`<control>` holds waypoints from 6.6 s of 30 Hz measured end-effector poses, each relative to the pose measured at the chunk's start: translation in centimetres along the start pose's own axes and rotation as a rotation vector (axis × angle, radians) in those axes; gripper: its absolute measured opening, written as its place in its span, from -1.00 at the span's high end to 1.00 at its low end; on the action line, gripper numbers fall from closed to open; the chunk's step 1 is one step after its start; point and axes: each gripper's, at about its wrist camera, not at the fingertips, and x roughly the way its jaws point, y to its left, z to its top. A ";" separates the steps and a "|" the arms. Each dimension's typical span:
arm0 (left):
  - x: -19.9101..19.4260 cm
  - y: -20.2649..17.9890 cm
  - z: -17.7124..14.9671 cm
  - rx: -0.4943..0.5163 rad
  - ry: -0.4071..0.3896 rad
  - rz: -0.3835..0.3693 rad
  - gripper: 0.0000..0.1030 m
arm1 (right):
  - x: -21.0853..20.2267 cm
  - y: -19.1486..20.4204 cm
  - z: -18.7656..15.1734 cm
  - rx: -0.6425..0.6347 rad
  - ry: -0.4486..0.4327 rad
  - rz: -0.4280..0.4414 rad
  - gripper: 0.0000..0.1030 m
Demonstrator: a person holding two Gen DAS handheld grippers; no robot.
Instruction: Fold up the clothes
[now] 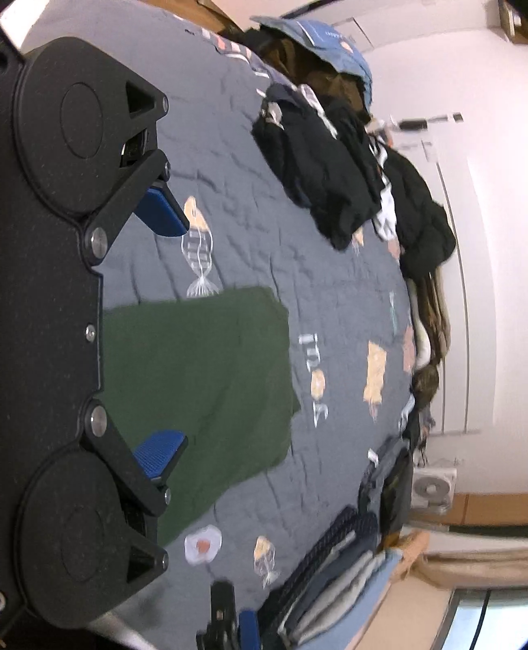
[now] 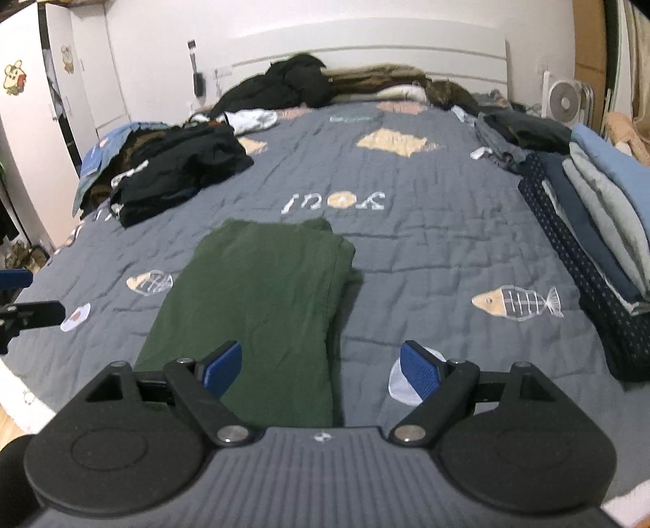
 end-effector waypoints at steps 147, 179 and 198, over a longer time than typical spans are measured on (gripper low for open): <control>35.5 11.4 2.9 -0.394 0.361 -0.853 0.30 | 19.5 -6.8 -2.9 0.528 0.549 0.736 0.67; 11.0 2.5 13.6 -0.170 0.026 -0.740 0.55 | 5.0 -9.1 2.9 0.450 0.294 0.831 0.71; -1.1 -14.5 14.2 -0.140 -0.168 -0.702 0.55 | -6.0 -20.4 1.5 0.325 0.183 0.879 0.71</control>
